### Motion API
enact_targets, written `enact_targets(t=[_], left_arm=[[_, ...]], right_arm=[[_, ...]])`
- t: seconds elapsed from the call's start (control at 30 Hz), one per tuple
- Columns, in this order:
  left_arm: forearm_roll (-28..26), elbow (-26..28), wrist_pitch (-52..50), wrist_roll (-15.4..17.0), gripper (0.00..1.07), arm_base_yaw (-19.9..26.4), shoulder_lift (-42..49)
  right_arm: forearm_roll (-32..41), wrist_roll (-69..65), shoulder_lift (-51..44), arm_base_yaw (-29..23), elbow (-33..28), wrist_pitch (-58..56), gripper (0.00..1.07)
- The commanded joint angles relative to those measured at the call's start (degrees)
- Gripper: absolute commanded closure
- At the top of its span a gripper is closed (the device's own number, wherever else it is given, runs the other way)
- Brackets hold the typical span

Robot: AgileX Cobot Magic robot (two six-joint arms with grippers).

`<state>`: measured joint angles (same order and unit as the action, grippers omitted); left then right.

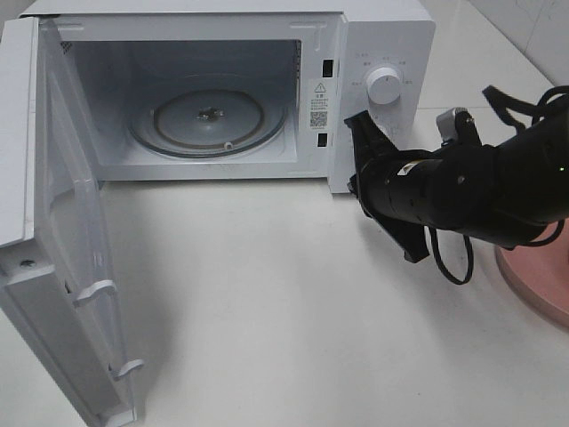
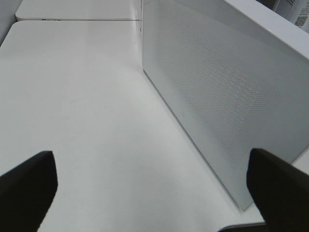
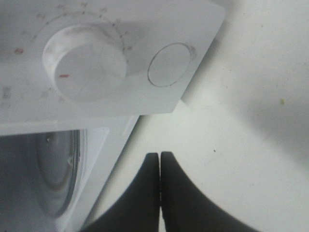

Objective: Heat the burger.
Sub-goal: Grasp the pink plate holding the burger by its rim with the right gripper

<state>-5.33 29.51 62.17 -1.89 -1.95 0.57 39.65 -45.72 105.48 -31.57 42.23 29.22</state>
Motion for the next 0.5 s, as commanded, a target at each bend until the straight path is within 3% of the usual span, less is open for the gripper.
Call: enact_targets(t=[0.03, 0.37, 0.5], left_arm=[[-0.29, 0.11, -0.86, 0.34, 0.07, -0.46, 0.74], [-0.29, 0.11, -0.86, 0.34, 0.07, -0.46, 0.74], [-0.29, 0.11, -0.86, 0.34, 0.07, -0.46, 0.74]], right_arm=[[-3.44, 11.75, -4.47, 0.17, -0.17, -7.28, 1.07], [-12.38, 27.44, -9.91, 0.17, -0.17, -25.73, 1.04], [-20.68, 29.28, -12.15, 0.17, -0.17, -33.92, 1.03]])
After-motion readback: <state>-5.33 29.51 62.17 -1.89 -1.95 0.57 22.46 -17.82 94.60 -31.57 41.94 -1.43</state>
